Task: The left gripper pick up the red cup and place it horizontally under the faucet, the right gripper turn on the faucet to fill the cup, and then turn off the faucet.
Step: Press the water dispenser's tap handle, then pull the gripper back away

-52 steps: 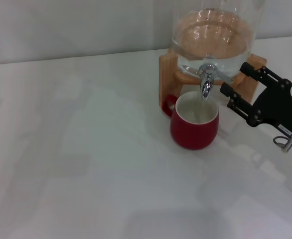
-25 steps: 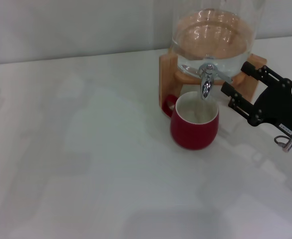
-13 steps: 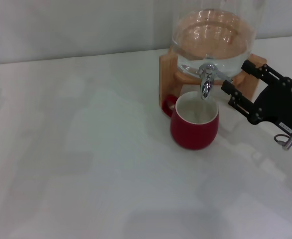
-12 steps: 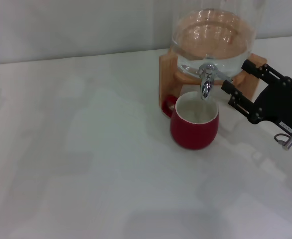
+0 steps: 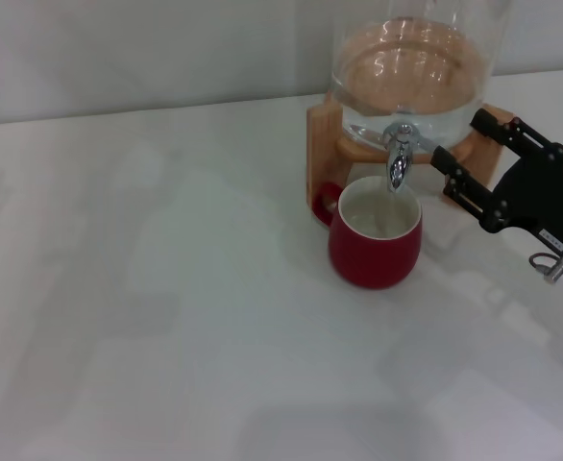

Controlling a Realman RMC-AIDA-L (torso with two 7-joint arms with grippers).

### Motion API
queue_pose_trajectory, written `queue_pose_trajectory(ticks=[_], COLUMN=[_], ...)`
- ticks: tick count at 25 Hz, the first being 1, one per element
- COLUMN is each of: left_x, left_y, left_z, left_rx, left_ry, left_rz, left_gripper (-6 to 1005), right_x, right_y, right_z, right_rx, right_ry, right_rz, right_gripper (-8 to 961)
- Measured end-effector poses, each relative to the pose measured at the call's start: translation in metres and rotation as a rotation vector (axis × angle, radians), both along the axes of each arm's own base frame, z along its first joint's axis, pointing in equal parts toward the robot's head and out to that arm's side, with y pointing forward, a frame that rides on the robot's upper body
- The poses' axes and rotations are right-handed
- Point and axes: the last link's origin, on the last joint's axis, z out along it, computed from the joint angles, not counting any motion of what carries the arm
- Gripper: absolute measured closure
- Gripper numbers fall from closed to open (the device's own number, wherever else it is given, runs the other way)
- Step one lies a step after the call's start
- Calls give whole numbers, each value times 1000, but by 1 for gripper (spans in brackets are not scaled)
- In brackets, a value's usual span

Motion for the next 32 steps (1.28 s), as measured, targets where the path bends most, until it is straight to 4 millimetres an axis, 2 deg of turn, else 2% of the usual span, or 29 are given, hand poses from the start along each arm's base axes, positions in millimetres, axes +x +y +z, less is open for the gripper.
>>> queue_pose_trajectory(ticks=[32], left_x=[1], left_y=[1], left_z=[-1], left_rx=[-2], left_ry=[1], left_rz=[-5], left_gripper=[111], right_x=[6], right_y=[1], right_z=[7], right_rx=[46], right_ry=[13], right_rz=[-37], right_gripper=[336])
